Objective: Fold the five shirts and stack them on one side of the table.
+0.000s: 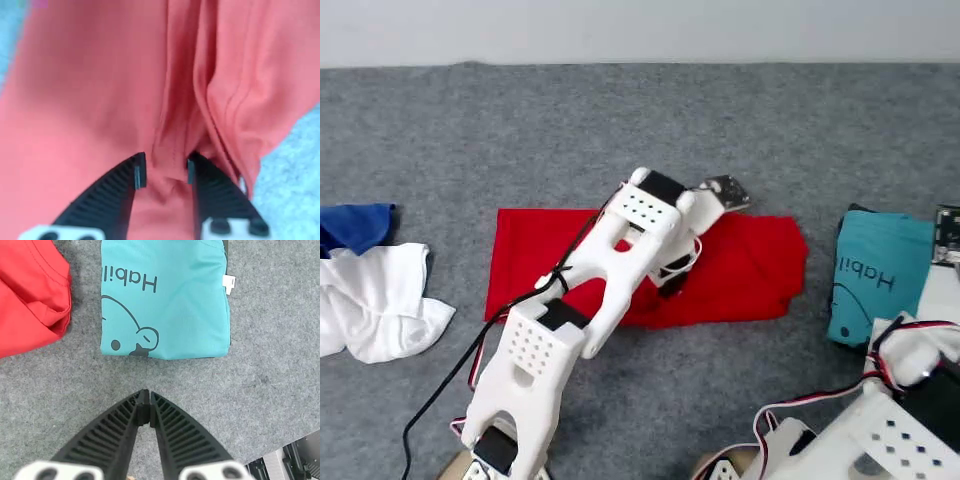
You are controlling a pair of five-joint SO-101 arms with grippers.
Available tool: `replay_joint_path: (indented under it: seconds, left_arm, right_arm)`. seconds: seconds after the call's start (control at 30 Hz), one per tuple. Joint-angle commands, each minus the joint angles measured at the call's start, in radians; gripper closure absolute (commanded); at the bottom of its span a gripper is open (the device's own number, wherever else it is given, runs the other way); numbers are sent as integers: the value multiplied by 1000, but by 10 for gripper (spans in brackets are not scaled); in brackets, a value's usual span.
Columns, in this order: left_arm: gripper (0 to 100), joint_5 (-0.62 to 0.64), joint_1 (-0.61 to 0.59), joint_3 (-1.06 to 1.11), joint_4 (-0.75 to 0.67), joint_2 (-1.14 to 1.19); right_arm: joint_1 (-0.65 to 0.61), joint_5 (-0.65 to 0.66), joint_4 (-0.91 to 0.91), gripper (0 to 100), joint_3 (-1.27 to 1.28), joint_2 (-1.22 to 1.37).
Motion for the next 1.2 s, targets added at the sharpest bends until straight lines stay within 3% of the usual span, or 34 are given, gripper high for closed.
replay_joint_path:
  seconds: [0.0, 0.27, 0.4, 0.6, 0.83, 1.03, 1.17]
  left_arm:
    - [863, -9, 26, -116, 98, -117]
    - [863, -6, 140, -12, 109, -282]
    - [863, -6, 137, 110, 77, -301]
    - [863, -12, 37, 308, -118, -299]
    - [863, -14, 35, 536, -275, -299]
    - [863, -14, 37, 535, -272, -318]
    - [863, -14, 38, 444, -180, -376]
  right_arm:
    - [5, -12, 35, 984, -6, -13]
    - [2, -75, 35, 984, -6, -13]
    - [2, -75, 35, 984, -6, -13]
    - [2, -74, 35, 985, -6, -13]
    - [2, -72, 35, 984, -6, -13]
    - [2, -71, 35, 984, -6, -13]
    - [2, -71, 35, 984, -6, -13]
